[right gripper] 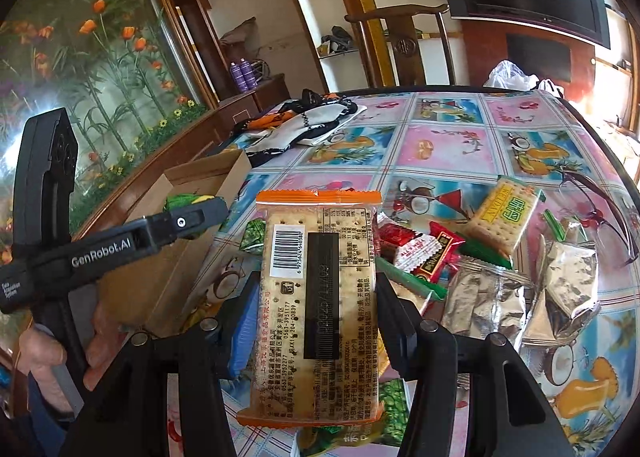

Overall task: Organize snacks
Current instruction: 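Lift both held snacks and carry them toward the cardboard box, then lower both snacks into the box and open both tools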

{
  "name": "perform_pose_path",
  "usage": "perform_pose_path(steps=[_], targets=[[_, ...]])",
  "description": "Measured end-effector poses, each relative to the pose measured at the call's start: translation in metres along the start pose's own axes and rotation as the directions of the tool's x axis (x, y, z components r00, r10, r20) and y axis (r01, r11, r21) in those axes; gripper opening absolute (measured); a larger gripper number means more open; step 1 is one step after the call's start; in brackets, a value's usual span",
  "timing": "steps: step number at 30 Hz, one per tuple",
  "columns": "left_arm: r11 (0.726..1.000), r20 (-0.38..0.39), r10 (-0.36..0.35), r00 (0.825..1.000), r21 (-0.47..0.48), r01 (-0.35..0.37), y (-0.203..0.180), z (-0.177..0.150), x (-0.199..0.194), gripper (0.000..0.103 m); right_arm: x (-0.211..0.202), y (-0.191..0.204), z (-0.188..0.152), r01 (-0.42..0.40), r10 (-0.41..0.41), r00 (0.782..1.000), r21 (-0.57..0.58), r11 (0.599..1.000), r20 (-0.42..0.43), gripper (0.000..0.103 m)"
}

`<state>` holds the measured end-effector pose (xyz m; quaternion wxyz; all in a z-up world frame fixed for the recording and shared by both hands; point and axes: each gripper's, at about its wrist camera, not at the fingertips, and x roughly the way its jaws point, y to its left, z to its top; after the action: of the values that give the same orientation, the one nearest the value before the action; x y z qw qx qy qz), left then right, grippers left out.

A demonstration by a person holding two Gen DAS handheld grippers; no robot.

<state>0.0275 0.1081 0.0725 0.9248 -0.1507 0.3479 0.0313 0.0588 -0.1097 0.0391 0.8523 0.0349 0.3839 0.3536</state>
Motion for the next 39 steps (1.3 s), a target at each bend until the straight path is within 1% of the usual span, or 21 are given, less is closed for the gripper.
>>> perform_pose_path(steps=[5,9,12,14,17,20,23,24,26,27,29,33,35,38,39], targets=[[0.998,0.016,0.036,0.999,-0.054,-0.035,0.028,0.012,-0.007,0.047,0.005,0.013,0.004,-0.031,0.031,0.999,0.013,0.999,-0.014,0.058],[0.99,0.034,0.083,0.996,-0.121,-0.078,0.061,0.021,-0.018,0.047,0.016,0.035,0.008,-0.089,0.09,0.995,0.025,0.996,-0.032,0.058],[0.973,0.044,0.15,0.988,-0.183,-0.139,0.09,0.024,-0.027,0.047,0.028,0.06,0.014,-0.14,0.141,0.989,0.02,0.99,-0.048,0.058],[0.952,0.032,0.217,0.976,-0.228,-0.205,0.111,0.023,-0.032,0.047,0.036,0.078,0.019,-0.181,0.182,0.982,0.019,0.983,-0.058,0.058],[0.922,-0.008,0.276,0.961,-0.282,-0.267,0.135,0.021,-0.031,0.047,0.05,0.106,0.028,-0.229,0.23,0.971,0.019,0.973,-0.066,0.058],[0.889,-0.045,0.352,0.935,-0.298,-0.349,0.15,0.018,-0.03,0.047,0.069,0.13,0.037,-0.253,0.254,0.964,0.021,0.967,-0.077,0.058],[0.868,-0.069,0.38,0.922,-0.317,-0.382,0.162,0.014,-0.03,0.047,0.095,0.148,0.04,-0.28,0.284,0.952,0.047,0.959,-0.114,0.058],[0.865,-0.073,0.383,0.921,-0.32,-0.386,0.164,0.012,-0.031,0.047,0.104,0.152,0.039,-0.283,0.288,0.949,0.055,0.958,-0.13,0.058],[0.853,-0.098,0.402,0.91,-0.32,-0.411,0.169,0.008,-0.029,0.047,0.119,0.157,0.033,-0.295,0.305,0.938,0.083,0.952,-0.165,0.058],[0.852,-0.106,0.401,0.91,-0.322,-0.413,0.17,0.007,-0.028,0.047,0.123,0.158,0.029,-0.296,0.307,0.934,0.085,0.951,-0.18,0.058],[0.853,-0.118,0.396,0.911,-0.319,-0.412,0.17,0.005,-0.025,0.047,0.129,0.158,0.023,-0.278,0.287,0.937,0.073,0.958,-0.201,0.058],[0.848,-0.125,0.426,0.896,-0.289,-0.444,0.166,0.004,-0.02,0.049,0.133,0.153,0.016,-0.27,0.277,0.932,0.063,0.961,-0.234,0.058],[0.84,-0.136,0.443,0.886,-0.282,-0.463,0.167,0.004,-0.017,0.051,0.13,0.158,0.014,-0.254,0.252,0.94,0.022,0.967,-0.23,0.058],[0.828,-0.149,0.458,0.876,-0.287,-0.482,0.17,0.003,-0.016,0.057,0.129,0.166,0.009,-0.216,0.199,0.956,-0.058,0.975,-0.217,0.058],[0.827,-0.153,0.459,0.875,-0.286,-0.483,0.172,0.003,-0.015,0.057,0.129,0.17,0.006,-0.204,0.182,0.96,-0.085,0.975,-0.211,0.058]])
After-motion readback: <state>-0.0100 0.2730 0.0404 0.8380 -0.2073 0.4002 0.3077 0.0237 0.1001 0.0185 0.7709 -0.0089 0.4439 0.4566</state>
